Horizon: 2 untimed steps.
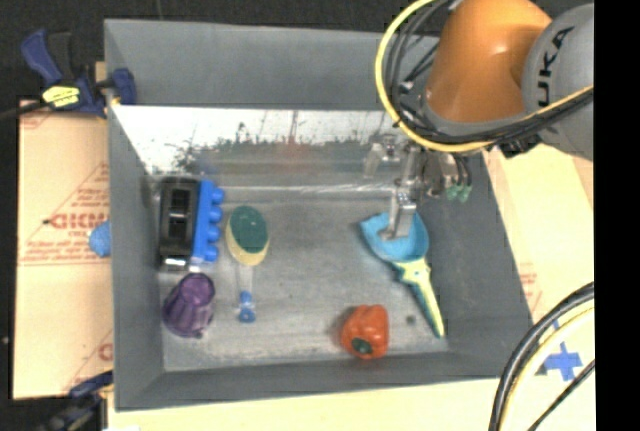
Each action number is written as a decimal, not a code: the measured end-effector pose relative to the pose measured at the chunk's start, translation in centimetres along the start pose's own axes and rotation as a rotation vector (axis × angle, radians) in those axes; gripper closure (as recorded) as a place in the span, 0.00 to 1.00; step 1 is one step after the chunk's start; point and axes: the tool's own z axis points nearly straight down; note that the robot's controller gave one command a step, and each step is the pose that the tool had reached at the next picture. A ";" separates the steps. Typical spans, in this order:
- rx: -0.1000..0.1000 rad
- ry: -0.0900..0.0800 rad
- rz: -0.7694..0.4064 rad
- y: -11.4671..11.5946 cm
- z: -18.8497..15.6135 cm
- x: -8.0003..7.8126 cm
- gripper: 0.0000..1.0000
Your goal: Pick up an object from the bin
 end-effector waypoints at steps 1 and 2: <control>0.001 -0.008 -0.001 0.0 -0.5 -0.1 0.00; 0.002 -0.005 -0.040 -7.7 15.1 3.5 0.00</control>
Offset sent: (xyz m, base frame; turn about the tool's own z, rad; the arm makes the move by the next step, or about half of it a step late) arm -0.0354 -0.0741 -0.1500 -0.0432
